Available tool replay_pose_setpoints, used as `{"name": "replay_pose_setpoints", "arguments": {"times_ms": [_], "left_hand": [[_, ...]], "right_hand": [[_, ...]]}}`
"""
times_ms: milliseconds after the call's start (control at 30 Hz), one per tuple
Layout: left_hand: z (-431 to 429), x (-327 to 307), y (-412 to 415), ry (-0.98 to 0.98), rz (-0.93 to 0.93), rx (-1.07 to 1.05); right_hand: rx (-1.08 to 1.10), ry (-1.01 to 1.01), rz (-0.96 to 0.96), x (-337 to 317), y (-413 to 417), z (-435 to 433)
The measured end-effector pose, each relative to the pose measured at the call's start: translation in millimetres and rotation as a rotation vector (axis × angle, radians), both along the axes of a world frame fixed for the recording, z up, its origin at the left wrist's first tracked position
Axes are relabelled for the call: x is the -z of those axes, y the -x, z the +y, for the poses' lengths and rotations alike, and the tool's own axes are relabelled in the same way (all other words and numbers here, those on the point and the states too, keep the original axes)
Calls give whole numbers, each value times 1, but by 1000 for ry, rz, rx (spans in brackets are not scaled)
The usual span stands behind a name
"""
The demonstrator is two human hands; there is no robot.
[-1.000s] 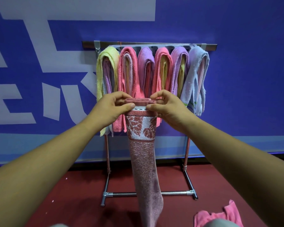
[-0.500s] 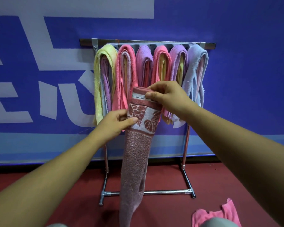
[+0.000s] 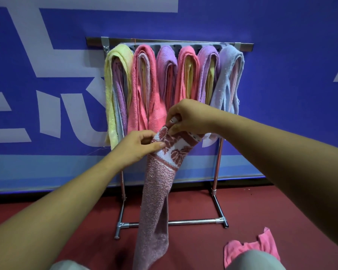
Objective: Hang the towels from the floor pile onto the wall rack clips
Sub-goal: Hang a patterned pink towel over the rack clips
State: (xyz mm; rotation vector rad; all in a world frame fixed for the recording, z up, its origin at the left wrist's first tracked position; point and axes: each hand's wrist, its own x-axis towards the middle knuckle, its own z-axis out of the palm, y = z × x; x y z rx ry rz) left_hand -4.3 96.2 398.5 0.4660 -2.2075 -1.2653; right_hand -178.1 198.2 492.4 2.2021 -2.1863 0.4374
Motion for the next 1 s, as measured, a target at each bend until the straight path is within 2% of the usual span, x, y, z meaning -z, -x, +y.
{"name": "replay_pose_setpoints", "arguments": {"times_ms": [100,200,233,267,333,367,467,533,633,733,900,1000], "left_hand": [[-4,22,0,-93,-37,35],[-8,64,-5,-80,-291,34],[-8,79,-7,-68,-346,17],[-8,92,-8,-56,-370,0],[-6,114,-7,-62,-361,-32],[-5,120,-6,-69,-348,-41],[1,129,0,-102,-319,-46],[2,129,4,-135,-274,-42],[1,123,9,-177,-97,-109],[1,108,10,-200,29,-101],[11,99,17,-200,-37,-77],[12,112,12,-230,-100,-86]], "right_hand": [[18,136,-62,-9,0,-2],[3,152,-361,-30,3,2],[-3,102,-389,-36,6,3],[4,53,-323,-41,6,4],[64,14,-2,-42,4,2],[76,11,81,-41,1,0],[11,7,48,-41,-3,0],[-23,-1,149,-40,-6,0],[-94,-12,201,-38,-10,-1],[-122,-13,162,-34,-12,-2],[-144,42,105,-32,-13,-2],[-146,143,79,-33,-10,-1]]}}
